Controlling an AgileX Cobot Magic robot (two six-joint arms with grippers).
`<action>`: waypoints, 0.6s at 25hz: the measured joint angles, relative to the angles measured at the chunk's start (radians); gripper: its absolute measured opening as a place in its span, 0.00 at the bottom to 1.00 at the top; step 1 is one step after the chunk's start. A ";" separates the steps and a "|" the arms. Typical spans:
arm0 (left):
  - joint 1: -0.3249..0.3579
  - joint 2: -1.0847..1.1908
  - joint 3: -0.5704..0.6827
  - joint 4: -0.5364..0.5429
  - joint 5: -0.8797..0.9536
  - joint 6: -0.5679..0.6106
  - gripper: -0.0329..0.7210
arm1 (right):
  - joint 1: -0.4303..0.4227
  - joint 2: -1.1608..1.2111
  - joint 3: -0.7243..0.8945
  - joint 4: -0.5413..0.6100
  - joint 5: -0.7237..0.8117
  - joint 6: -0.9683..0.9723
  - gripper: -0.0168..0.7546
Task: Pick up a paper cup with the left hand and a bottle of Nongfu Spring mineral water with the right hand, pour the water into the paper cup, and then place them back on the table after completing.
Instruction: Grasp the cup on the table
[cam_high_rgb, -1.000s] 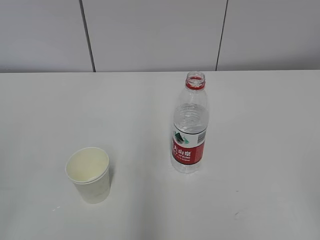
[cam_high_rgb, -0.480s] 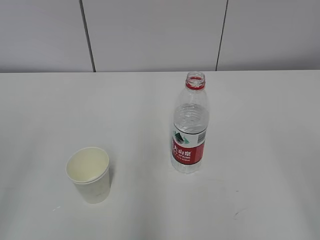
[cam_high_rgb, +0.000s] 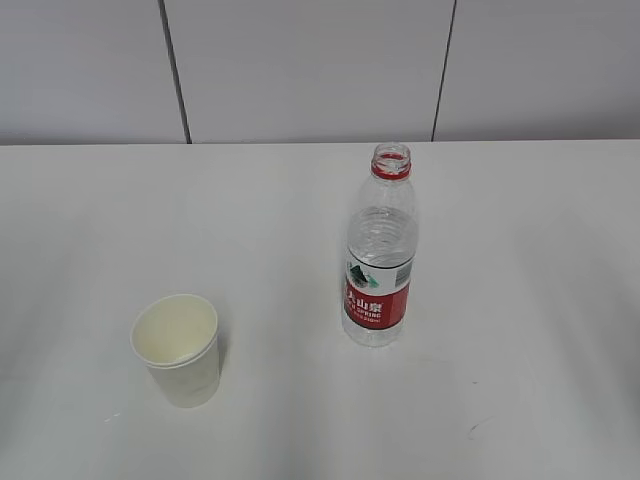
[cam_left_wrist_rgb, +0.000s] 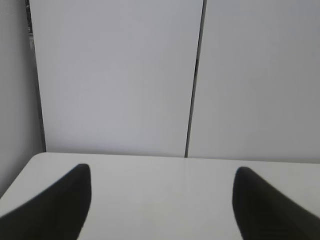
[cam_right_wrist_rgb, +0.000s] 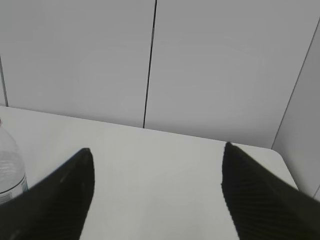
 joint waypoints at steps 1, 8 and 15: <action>-0.010 0.025 0.000 0.003 -0.040 0.000 0.75 | 0.008 0.029 0.002 0.000 -0.035 -0.002 0.78; -0.133 0.253 0.000 0.021 -0.277 0.001 0.72 | 0.059 0.292 0.000 0.000 -0.253 -0.004 0.78; -0.285 0.450 0.000 0.016 -0.399 0.001 0.69 | 0.068 0.508 -0.069 0.000 -0.319 0.027 0.78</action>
